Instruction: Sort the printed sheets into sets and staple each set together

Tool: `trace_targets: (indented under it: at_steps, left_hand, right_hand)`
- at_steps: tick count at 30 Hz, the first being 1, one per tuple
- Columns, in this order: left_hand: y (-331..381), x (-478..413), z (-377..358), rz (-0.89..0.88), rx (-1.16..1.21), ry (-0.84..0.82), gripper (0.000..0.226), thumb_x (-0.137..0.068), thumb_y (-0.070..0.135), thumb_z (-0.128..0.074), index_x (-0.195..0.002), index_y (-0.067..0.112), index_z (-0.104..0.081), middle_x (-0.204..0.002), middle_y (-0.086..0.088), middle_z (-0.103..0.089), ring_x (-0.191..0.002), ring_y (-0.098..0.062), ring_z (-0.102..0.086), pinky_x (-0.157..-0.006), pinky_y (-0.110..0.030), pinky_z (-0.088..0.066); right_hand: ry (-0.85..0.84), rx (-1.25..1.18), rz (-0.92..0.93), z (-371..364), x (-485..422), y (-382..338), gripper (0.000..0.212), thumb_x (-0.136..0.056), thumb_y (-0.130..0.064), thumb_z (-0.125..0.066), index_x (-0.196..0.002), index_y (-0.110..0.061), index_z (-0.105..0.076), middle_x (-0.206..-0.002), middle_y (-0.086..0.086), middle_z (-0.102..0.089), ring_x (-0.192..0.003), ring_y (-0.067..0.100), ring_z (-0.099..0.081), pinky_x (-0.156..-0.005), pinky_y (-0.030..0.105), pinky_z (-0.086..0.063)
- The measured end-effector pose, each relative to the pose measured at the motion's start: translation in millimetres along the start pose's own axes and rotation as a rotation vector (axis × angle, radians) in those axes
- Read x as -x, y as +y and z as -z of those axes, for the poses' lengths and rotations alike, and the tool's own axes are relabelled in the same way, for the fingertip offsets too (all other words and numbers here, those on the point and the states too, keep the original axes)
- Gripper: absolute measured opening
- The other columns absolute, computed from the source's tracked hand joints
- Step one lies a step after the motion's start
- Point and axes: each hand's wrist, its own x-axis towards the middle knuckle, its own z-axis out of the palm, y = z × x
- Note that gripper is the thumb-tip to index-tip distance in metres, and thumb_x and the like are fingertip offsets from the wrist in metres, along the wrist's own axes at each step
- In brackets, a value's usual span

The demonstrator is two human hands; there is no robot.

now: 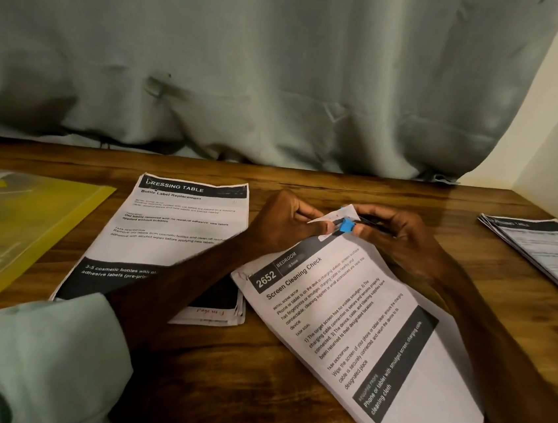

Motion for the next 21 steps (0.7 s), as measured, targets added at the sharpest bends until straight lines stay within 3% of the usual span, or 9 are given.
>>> trace_targets:
  at_steps: [4, 8, 13, 18, 21]
  left_hand:
    - [7.5, 1.4, 0.3, -0.015, 0.009, -0.011, 0.023, -0.093, 0.022, -0.075, -0.110, 0.008, -0.078, -0.082, 0.010, -0.078, -0.064, -0.012, -0.075, -0.054, -0.020, -0.057]
    - [12.3, 1.0, 0.4, -0.026, 0.002, -0.023, 0.023, -0.094, 0.018, -0.073, -0.112, 0.005, -0.077, -0.092, -0.006, -0.080, -0.060, -0.006, -0.073, -0.051, -0.015, -0.053]
    - [9.4, -0.4, -0.4, -0.006, 0.007, -0.007, 0.023, -0.092, 0.021, -0.076, -0.110, 0.007, -0.078, -0.091, -0.002, -0.079, -0.065, -0.014, -0.076, -0.055, -0.021, -0.058]
    - [5.9, -2.4, -0.9, 0.012, 0.065, -0.006, 0.024, -0.091, 0.022, -0.078, -0.110, 0.007, -0.079, -0.088, -0.001, -0.080, -0.074, -0.024, -0.078, -0.072, -0.045, -0.065]
    - [7.5, -1.7, -0.4, 0.018, 0.052, -0.022, 0.023, -0.092, 0.022, -0.076, -0.110, 0.007, -0.078, -0.087, 0.001, -0.080, -0.070, -0.020, -0.077, -0.065, -0.035, -0.064]
  right_hand:
    - [-0.015, 0.062, -0.004, 2.5, -0.7, 0.5, 0.047, -0.092, -0.027, -0.066, -0.138, -0.024, -0.060, -0.134, -0.009, -0.067, -0.123, 0.014, -0.065, -0.093, 0.033, -0.059]
    - [-0.039, 0.068, 0.033, -1.7, -2.3, -2.3, 0.038, -0.095, -0.022, -0.062, -0.133, -0.021, -0.063, -0.128, -0.006, -0.071, -0.119, 0.018, -0.067, -0.094, 0.032, -0.058]
    - [-0.042, 0.084, 0.044, -2.2, -2.4, -3.1, 0.039, -0.097, -0.020, -0.060, -0.136, -0.015, -0.060, -0.130, -0.005, -0.070, -0.121, 0.018, -0.066, -0.096, 0.032, -0.057]
    - [-0.024, 0.102, 0.068, -3.5, -3.5, -4.0, 0.038, -0.098, -0.015, -0.058, -0.136, -0.015, -0.060, -0.130, -0.008, -0.069, -0.123, 0.012, -0.064, -0.094, 0.021, -0.054]
    - [-0.013, 0.090, 0.045, -4.0, -4.4, -4.0, 0.039, -0.098, -0.016, -0.058, -0.137, -0.020, -0.058, -0.129, -0.016, -0.069, -0.122, 0.007, -0.064, -0.093, 0.019, -0.054]
